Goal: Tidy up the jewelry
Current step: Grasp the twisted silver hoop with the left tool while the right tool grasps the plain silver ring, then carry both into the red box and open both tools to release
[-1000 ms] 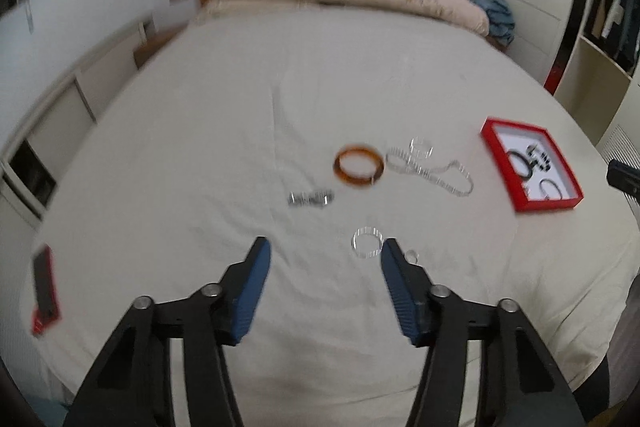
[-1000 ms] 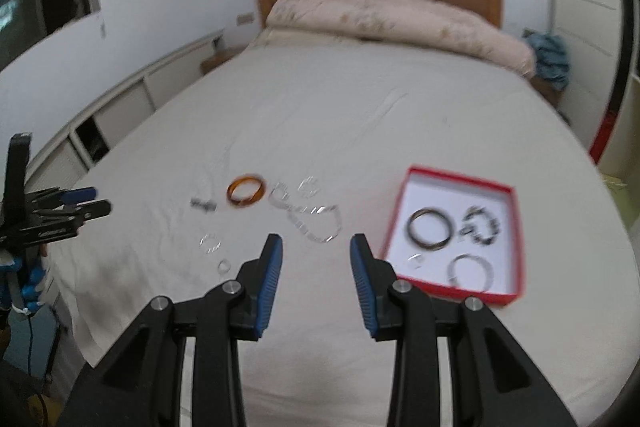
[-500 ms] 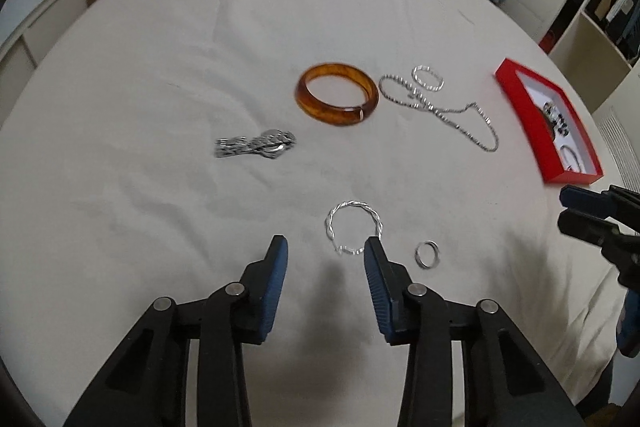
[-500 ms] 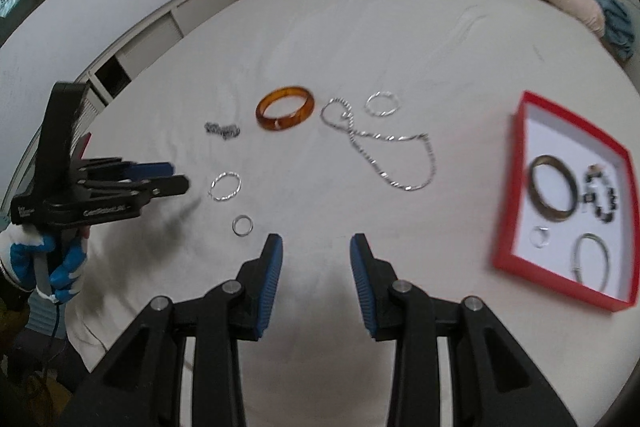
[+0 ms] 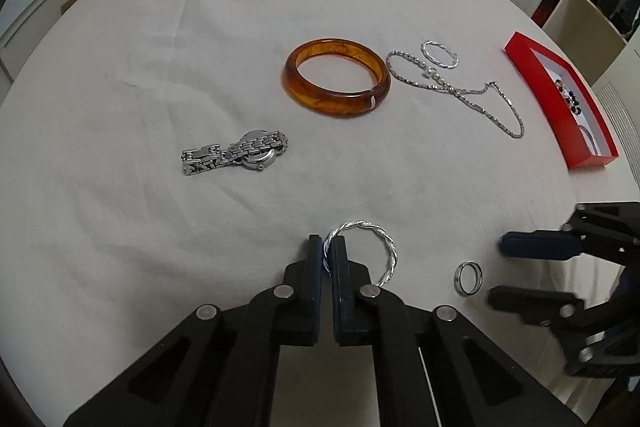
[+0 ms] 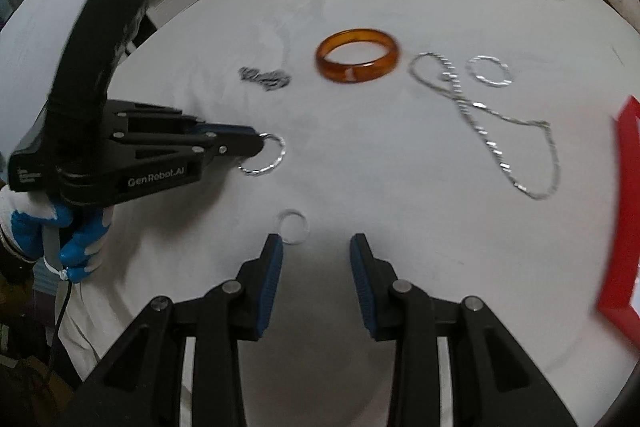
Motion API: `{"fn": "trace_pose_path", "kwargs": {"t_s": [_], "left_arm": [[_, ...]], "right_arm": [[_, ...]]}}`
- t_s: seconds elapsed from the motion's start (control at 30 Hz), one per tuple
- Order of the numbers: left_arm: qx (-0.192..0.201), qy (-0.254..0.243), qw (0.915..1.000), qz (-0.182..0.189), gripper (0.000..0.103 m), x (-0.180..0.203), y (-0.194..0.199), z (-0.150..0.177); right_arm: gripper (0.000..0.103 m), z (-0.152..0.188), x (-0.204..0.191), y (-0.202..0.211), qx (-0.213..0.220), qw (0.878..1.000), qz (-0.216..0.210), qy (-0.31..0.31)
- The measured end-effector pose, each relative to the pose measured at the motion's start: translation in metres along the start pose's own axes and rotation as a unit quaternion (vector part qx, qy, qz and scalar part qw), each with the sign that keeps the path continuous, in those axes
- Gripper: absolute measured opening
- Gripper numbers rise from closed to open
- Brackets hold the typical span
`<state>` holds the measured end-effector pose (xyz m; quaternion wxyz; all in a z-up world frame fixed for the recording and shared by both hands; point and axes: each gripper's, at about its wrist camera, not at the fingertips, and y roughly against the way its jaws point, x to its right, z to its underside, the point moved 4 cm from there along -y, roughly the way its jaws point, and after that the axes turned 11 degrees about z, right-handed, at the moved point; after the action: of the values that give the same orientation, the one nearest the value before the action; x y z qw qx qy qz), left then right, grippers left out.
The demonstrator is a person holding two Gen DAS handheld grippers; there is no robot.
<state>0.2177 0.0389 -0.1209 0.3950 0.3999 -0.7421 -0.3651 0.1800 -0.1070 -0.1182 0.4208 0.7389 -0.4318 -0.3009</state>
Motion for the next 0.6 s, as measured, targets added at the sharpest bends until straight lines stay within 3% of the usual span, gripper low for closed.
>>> {"fn": "trace_pose_path", "kwargs": {"t_s": [0.23, 0.4, 0.6], "left_arm": [[0.025, 0.029, 0.9991, 0.017, 0.004, -0.015, 0.014, 0.006], [0.035, 0.042, 0.9984, 0.011, 0.004, -0.023, 0.029, 0.012], [0.054, 0.048, 0.9974, -0.004, 0.004, -0.014, 0.056, 0.02]], "right_arm": [[0.034, -0.007, -0.019, -0.019, -0.006, 0.999, 0.019, 0.03], [0.019, -0.002, -0.027, -0.021, -0.009, 0.998, 0.041, 0.053], [0.019, 0.007, -0.031, -0.005, -0.008, 0.998, 0.049, 0.047]]}}
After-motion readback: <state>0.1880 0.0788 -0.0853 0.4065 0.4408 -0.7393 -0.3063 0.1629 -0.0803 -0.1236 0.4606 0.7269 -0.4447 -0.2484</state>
